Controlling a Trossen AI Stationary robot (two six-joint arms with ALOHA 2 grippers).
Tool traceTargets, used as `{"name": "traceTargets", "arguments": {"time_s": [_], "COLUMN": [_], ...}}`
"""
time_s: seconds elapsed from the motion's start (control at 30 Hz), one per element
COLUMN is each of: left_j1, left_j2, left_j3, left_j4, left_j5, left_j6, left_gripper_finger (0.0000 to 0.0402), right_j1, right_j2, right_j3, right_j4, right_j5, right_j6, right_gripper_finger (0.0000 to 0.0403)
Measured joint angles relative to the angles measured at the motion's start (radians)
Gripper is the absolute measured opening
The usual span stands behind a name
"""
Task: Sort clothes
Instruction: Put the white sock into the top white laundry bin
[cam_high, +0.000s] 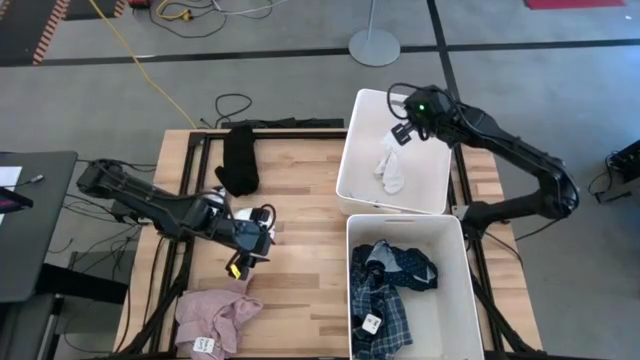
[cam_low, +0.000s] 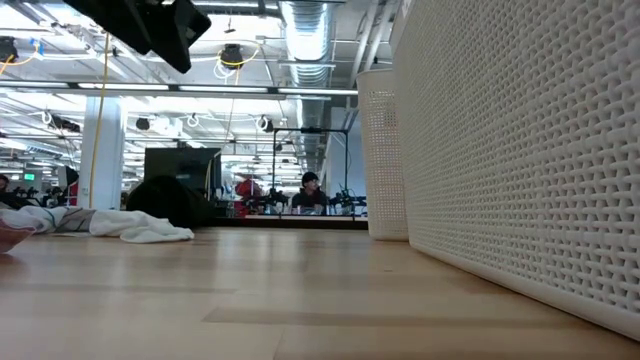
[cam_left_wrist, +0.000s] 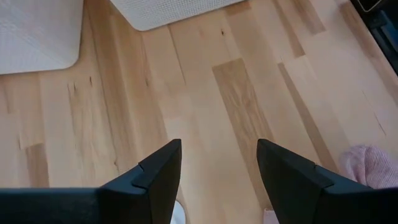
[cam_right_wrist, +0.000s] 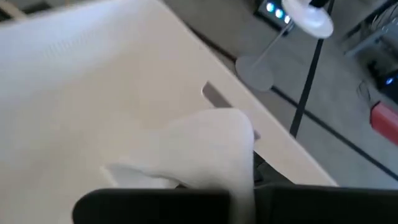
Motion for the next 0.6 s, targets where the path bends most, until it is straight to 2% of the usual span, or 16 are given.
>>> {"name": "traceTargets", "arguments": {"time_s": [0.13,0.33,0.6], "left_j1": [-0.014,-0.023,-0.023], "left_j2": [0.000,0.000,0.000], "left_j3": [-0.021,-0.050,-0.055], "left_j4": [0.005,0.020,0.042], "left_j5": [-0.002,-0.002,-0.002], "left_j6": [-0.019,-0.028,-0.028], "left_gripper_finger": [0.0203,0.0203,0.0203], "right_j1": [-0.025,-0.074,-0.119], "right_j2": [0.017,0.035,0.038], "right_j3": [0.000,0.000,0.000], "right_j4": [-0.048,-0.112,-0.207], "right_j5": [-0.008,-0.099,-0.165], "right_j6": [0.009,0.038,0.085], "right_gripper_finger": [0.0005,0.0005,0.0017]}}
